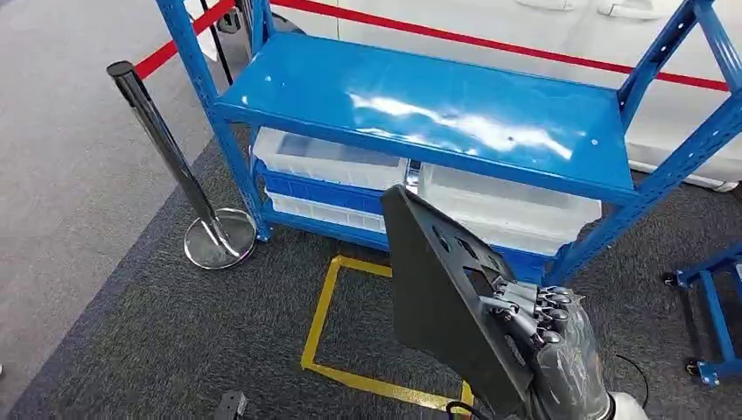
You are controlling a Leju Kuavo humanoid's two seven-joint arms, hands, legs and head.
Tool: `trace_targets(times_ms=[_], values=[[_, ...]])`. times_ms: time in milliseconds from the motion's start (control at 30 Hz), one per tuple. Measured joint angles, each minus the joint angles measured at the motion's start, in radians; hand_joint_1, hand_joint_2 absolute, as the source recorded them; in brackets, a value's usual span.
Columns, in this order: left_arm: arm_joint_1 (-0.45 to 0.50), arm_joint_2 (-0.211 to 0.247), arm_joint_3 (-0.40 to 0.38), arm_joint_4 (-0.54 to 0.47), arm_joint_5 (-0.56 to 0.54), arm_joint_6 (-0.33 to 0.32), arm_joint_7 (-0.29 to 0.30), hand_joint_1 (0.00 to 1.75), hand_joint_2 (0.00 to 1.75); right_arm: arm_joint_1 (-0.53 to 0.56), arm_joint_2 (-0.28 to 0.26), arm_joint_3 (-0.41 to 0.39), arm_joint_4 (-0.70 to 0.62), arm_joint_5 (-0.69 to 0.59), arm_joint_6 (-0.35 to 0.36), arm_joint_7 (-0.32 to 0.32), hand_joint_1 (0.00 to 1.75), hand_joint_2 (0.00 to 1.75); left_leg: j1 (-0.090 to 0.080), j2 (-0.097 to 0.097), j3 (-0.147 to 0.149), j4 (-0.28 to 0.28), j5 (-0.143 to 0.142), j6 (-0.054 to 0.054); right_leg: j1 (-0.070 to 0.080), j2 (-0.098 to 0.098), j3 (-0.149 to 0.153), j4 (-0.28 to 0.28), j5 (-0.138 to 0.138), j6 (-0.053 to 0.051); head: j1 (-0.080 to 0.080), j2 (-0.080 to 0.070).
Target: Take the parts from the cabinet and place them on the table.
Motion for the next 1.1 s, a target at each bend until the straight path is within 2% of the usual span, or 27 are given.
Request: trace_targets(times_ms=[33,67,100,133,200,233,267,333,367,400,433,467,533,567,600,633,700,733,767,800,867,900,933,1000,1033,1067,1100], values=[[0.000,0.000,0.000,0.000,0.001,0.000,0.001,0.00,1.75,0.000,0.000,0.000,0.000,0.000,0.000,0.000,1.75,1.75,0.000,0.000,-0.015,0.004,0.009,-0.004,0.001,0.000,0.064,-0.077,0.023,-0.005,0.000,0.000],[0.000,0.000,0.000,0.000,0.001,0.000,0.001,0.00,1.75,-0.001,0.000,-0.001,0.000,0.000,0.000,0.000,1.75,1.75,0.000,0.000,-0.021,0.009,0.017,-0.007,0.002,0.002,0.133,-0.167,0.003,-0.012,0.000,0.000],[-0.001,-0.001,0.000,0.000,0.002,0.000,0.001,0.00,1.75,-0.001,0.000,-0.002,0.000,0.000,0.000,0.000,1.75,1.75,-0.005,-0.002,-0.026,0.014,0.023,-0.013,0.012,0.003,0.180,-0.250,-0.028,-0.017,0.000,0.000],[0.000,-0.001,0.000,0.000,0.002,0.000,0.002,0.00,1.75,0.001,0.000,-0.002,0.000,0.000,0.000,0.000,1.75,1.75,-0.003,-0.001,-0.027,0.010,0.034,-0.020,0.012,0.002,0.184,-0.263,-0.037,-0.021,-0.001,0.000],[0.001,-0.001,0.000,0.000,0.002,0.000,0.003,0.00,1.75,0.005,0.000,-0.002,0.000,0.002,0.000,0.000,1.75,1.75,0.000,-0.001,-0.027,-0.001,0.056,-0.033,0.018,0.003,0.171,-0.261,-0.021,-0.033,-0.001,0.000],[0.005,0.000,0.000,0.002,0.002,0.000,0.003,0.00,1.75,0.006,0.000,-0.002,0.000,0.002,0.000,0.001,1.75,1.75,-0.005,-0.005,-0.033,-0.004,0.062,-0.041,0.006,0.000,0.155,-0.272,-0.003,-0.043,0.000,0.000],[0.002,0.000,0.000,0.002,0.002,0.001,0.003,0.00,1.75,0.005,0.000,-0.002,0.000,0.002,0.000,0.001,1.75,1.75,0.000,-0.005,-0.045,0.012,0.022,-0.045,0.005,-0.005,0.146,-0.272,0.012,-0.049,-0.001,0.000],[0.005,0.000,0.000,0.002,0.002,0.001,0.003,0.00,1.75,0.008,0.000,-0.003,0.000,0.002,0.000,0.001,1.75,1.75,0.005,-0.006,-0.069,0.118,-0.109,-0.051,0.007,-0.007,0.115,-0.270,0.033,-0.063,-0.003,0.000],[0.004,0.000,0.000,0.002,0.002,0.001,0.003,0.00,1.75,0.010,0.000,-0.003,0.000,0.002,0.000,0.001,1.75,1.75,0.006,-0.005,-0.081,0.188,-0.156,-0.055,0.008,-0.008,0.099,-0.267,0.045,-0.064,-0.003,0.000],[0.004,0.000,0.000,0.002,0.002,0.001,0.003,0.00,1.75,0.011,0.000,-0.003,0.000,0.002,0.000,0.001,1.75,1.75,0.006,-0.005,-0.087,0.250,-0.177,-0.059,0.009,-0.009,0.083,-0.263,0.055,-0.064,-0.003,0.000],[0.003,0.000,0.000,0.002,0.002,0.001,0.004,0.00,1.75,0.012,0.000,-0.003,0.000,0.002,0.000,0.001,1.75,1.75,0.006,-0.005,-0.083,0.291,-0.162,-0.062,0.010,-0.009,0.063,-0.257,0.066,-0.063,-0.003,0.000],[0.003,0.000,-0.001,0.002,0.002,0.000,0.003,0.00,1.75,0.012,0.000,-0.003,0.000,0.002,0.000,0.001,1.75,1.75,0.006,-0.005,-0.061,0.290,-0.124,-0.063,0.010,-0.011,0.042,-0.248,0.075,-0.062,-0.003,0.000],[0.002,0.000,-0.001,0.002,0.002,0.001,0.004,0.00,1.75,0.014,0.000,-0.003,0.000,0.002,0.000,0.002,1.75,1.75,0.006,-0.005,0.032,0.187,-0.061,-0.058,0.010,-0.010,0.009,-0.231,0.091,-0.057,-0.003,0.000],[-0.001,0.000,-0.001,0.002,0.002,0.001,0.005,0.00,1.75,0.014,0.000,-0.003,0.000,0.002,0.000,0.002,1.75,1.75,0.005,-0.006,0.098,0.103,-0.072,-0.051,0.010,-0.009,-0.002,-0.222,0.098,-0.052,-0.003,0.000],[-0.004,0.001,-0.001,0.002,0.002,0.002,0.005,0.00,1.75,0.016,0.000,-0.003,0.000,0.002,-0.001,0.003,1.75,1.75,-0.001,-0.006,0.158,0.011,-0.118,-0.045,0.015,-0.009,-0.013,-0.216,0.104,-0.046,-0.003,0.000],[-0.005,0.001,-0.001,0.002,0.002,0.002,0.005,0.00,1.75,0.018,0.000,-0.004,0.000,0.002,-0.001,0.003,1.75,1.75,-0.002,-0.008,0.165,-0.010,-0.125,-0.040,0.012,-0.011,-0.014,-0.216,0.112,-0.041,-0.001,0.000],[-0.005,0.001,-0.002,0.002,0.002,0.002,0.007,0.00,1.75,0.021,0.000,-0.005,0.000,0.002,-0.002,0.003,1.75,1.75,-0.009,-0.009,0.147,-0.013,-0.110,-0.028,0.007,-0.013,-0.014,-0.229,0.136,-0.026,-0.005,0.000],[-0.002,0.002,-0.002,0.002,0.003,0.002,0.008,0.00,1.75,0.025,0.000,-0.005,0.000,0.002,-0.002,0.003,1.75,1.75,-0.004,-0.008,0.140,-0.024,-0.093,-0.018,0.013,-0.012,-0.016,-0.235,0.150,-0.017,-0.003,0.000],[-0.003,0.002,-0.002,0.003,0.003,0.003,0.009,0.00,1.75,0.031,-0.001,-0.006,0.000,0.002,-0.003,0.004,1.75,1.75,0.002,0.003,0.133,-0.031,-0.077,-0.011,0.007,-0.003,-0.025,-0.224,0.127,-0.015,-0.004,0.000],[-0.004,0.002,-0.002,0.003,0.004,0.005,0.010,0.00,1.75,0.034,-0.001,-0.010,0.000,0.002,-0.005,0.005,1.75,1.75,0.002,0.002,0.116,-0.035,-0.063,0.000,0.007,-0.001,-0.036,-0.197,0.066,-0.013,-0.001,0.000],[-0.004,0.002,-0.002,0.003,0.004,0.006,0.010,0.00,1.75,0.037,0.000,-0.011,0.000,0.002,-0.005,0.005,1.75,1.75,0.001,0.003,0.087,-0.033,-0.035,0.003,0.007,0.000,-0.062,-0.068,-0.061,-0.009,-0.001,0.000],[-0.003,0.002,-0.003,0.003,0.004,0.006,0.010,0.00,1.75,0.040,0.000,-0.011,0.000,0.003,-0.006,0.005,1.75,1.75,0.000,0.004,0.069,-0.032,-0.023,0.002,0.007,0.000,-0.070,-0.002,-0.091,-0.007,-0.001,0.000],[-0.003,0.002,-0.003,0.003,0.004,0.006,0.010,0.00,1.75,0.043,0.000,-0.011,0.000,0.003,-0.006,0.005,1.75,1.75,0.000,0.004,0.050,-0.029,-0.010,0.000,0.007,0.000,-0.069,0.046,-0.086,-0.006,-0.001,0.000],[-0.003,0.002,-0.003,0.003,0.005,0.006,0.005,0.00,1.75,0.047,0.000,-0.013,0.000,0.007,-0.009,0.006,1.75,1.75,0.000,0.005,0.014,-0.018,0.009,-0.004,0.006,0.000,-0.021,0.029,-0.015,-0.006,-0.001,0.000],[-0.003,0.002,-0.003,0.003,0.006,0.006,0.000,0.00,1.75,0.048,0.000,-0.013,0.000,0.009,-0.011,0.006,1.75,1.75,0.001,0.005,-0.004,-0.011,0.017,-0.007,0.005,0.000,0.031,-0.032,0.021,-0.006,-0.001,0.000],[-0.003,0.002,-0.003,0.003,0.009,0.005,-0.003,0.00,1.75,0.048,0.000,-0.014,0.000,0.013,-0.014,0.006,1.75,1.75,0.001,0.005,-0.019,-0.004,0.021,-0.011,0.005,0.000,0.097,-0.117,0.029,-0.009,-0.001,0.000],[-0.003,0.002,-0.003,0.003,0.011,0.005,-0.003,0.00,1.75,0.048,0.000,-0.015,0.000,0.016,-0.016,0.006,1.75,1.75,-0.002,0.004,-0.028,0.003,0.026,-0.018,0.009,0.000,0.157,-0.211,-0.024,-0.014,-0.001,0.000]])
